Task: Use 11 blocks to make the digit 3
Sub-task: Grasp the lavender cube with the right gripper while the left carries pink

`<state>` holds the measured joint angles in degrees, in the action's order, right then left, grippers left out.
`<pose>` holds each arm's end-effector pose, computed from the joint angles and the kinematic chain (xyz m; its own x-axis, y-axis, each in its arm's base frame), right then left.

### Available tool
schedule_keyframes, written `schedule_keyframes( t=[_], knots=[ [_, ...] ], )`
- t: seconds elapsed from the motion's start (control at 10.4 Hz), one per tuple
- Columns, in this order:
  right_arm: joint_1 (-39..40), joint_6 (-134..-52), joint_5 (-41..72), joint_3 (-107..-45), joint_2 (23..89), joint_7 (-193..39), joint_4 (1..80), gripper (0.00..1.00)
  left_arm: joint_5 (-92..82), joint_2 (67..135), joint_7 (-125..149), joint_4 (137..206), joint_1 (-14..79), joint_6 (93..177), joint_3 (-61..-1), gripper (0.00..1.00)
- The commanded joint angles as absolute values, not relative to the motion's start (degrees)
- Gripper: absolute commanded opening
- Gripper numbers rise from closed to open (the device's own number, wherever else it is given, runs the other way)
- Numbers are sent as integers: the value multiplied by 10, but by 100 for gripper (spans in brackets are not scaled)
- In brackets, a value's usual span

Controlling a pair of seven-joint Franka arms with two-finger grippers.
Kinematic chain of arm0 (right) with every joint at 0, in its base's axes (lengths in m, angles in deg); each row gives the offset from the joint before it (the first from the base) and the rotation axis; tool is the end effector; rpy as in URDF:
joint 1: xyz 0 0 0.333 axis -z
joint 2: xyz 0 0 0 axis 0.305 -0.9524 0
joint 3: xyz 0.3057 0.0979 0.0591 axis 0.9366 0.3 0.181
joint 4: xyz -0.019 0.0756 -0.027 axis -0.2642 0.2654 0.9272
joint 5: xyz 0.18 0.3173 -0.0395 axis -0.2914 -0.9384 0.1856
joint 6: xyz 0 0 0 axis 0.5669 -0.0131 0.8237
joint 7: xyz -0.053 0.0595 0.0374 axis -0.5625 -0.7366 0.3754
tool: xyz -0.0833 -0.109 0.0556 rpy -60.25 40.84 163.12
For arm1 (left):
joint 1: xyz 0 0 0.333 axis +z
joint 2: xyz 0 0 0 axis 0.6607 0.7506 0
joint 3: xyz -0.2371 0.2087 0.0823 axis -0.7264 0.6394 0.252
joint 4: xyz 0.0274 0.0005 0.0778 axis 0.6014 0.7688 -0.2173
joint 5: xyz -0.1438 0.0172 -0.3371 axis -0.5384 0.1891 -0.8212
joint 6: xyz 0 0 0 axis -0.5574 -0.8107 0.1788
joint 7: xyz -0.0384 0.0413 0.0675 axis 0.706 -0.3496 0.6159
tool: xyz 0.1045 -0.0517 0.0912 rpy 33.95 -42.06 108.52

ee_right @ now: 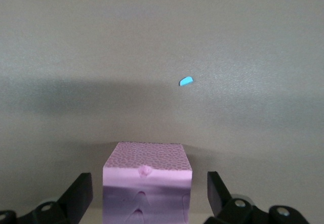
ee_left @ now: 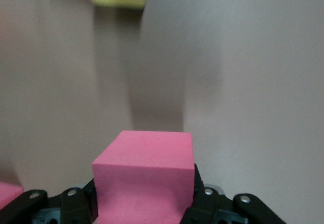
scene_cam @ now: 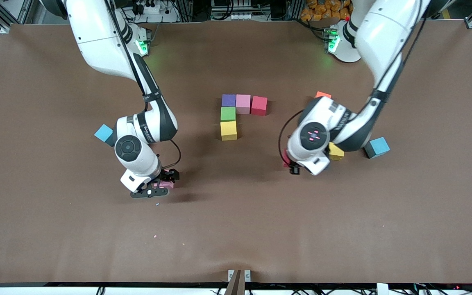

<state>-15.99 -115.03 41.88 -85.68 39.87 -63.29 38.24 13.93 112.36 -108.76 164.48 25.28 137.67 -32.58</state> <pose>0.6284 0.2355 0.1947 0.9937 0.0996 0.0507 0.0981 -0.9947 0.0310 0.5557 -0.3518 0.2405 0.0148 0.9997 0.0201 0.9906 -0.0120 -0.1360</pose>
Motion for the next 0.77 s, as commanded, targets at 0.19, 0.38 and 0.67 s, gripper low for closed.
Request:
schedule_keyframes(
  t=[0.19, 0.38, 0.67],
  knots=[
    [-157, -1168, 417, -846, 372, -640, 374, 86, 140, 1147, -1193, 1650, 200, 1403, -321, 0],
    [-157, -1166, 417, -845, 375, -639, 374, 21, 140, 1155, -1225, 1651, 183, 1422, -321, 0],
    [-167, -1137, 417, -843, 398, -633, 371, 20, 141, 1157, -1283, 1668, 162, 1450, -320, 0]
  ],
)
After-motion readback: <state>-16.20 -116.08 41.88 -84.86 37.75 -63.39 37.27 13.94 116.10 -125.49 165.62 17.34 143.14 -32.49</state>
